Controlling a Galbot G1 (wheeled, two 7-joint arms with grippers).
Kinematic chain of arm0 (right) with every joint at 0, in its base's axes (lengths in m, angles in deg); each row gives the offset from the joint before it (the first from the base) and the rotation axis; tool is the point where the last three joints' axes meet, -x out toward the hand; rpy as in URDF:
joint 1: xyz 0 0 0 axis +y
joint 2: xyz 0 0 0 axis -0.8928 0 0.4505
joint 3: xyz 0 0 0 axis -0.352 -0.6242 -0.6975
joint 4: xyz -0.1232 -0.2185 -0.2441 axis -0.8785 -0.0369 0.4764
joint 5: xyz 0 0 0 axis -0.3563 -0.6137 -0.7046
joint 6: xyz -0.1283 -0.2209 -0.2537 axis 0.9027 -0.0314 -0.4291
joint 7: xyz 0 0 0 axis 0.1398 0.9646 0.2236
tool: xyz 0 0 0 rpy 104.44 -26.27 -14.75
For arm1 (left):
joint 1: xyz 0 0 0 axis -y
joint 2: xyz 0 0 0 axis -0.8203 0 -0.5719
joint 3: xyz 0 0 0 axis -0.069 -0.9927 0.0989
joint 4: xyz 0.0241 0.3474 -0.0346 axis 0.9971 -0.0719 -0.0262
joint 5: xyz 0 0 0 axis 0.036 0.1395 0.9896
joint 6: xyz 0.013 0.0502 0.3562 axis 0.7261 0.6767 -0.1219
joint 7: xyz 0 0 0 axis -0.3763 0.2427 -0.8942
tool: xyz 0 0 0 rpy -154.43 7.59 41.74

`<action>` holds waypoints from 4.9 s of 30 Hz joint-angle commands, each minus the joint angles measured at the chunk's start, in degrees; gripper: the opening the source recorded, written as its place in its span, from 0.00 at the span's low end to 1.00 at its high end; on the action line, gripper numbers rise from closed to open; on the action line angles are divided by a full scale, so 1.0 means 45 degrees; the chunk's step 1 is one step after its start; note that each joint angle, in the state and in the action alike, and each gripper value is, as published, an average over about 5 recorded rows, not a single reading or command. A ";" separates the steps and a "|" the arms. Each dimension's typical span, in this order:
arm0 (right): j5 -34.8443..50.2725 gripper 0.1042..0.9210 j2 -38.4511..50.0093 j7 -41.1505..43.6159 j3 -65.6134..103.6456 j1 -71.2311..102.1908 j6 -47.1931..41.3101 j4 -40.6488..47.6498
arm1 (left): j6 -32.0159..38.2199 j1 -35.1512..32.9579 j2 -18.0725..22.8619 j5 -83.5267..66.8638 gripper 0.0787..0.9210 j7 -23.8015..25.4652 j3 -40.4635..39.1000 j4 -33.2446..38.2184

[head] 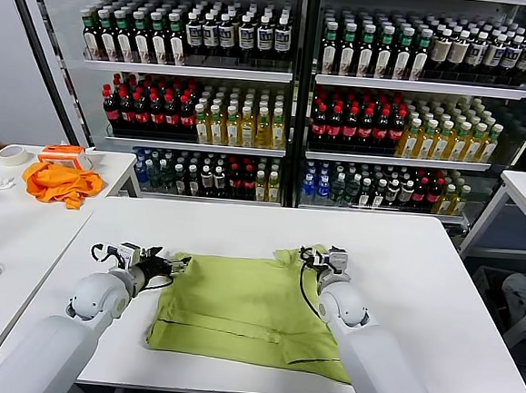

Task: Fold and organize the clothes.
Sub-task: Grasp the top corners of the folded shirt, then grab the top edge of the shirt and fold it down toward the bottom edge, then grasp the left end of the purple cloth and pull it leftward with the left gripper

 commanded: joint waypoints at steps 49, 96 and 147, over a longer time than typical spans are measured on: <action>0.0410 0.01 0.1351 0.0264 0.0821 0.2863 0.0276 -0.5097 | 0.2176 -0.3088 -0.0743 -0.1378 0.00 0.0567 0.1286 0.3000; -0.0252 0.01 0.2136 0.0852 0.2700 0.7394 0.0414 -0.7875 | 0.1442 -0.6202 -0.1440 -0.1502 0.00 0.0524 0.2990 0.5243; -0.2724 0.88 0.2233 0.1200 0.4017 1.0987 0.1348 -1.0108 | 0.0827 -0.6185 0.1258 -0.1668 0.88 -0.6115 0.1665 0.5683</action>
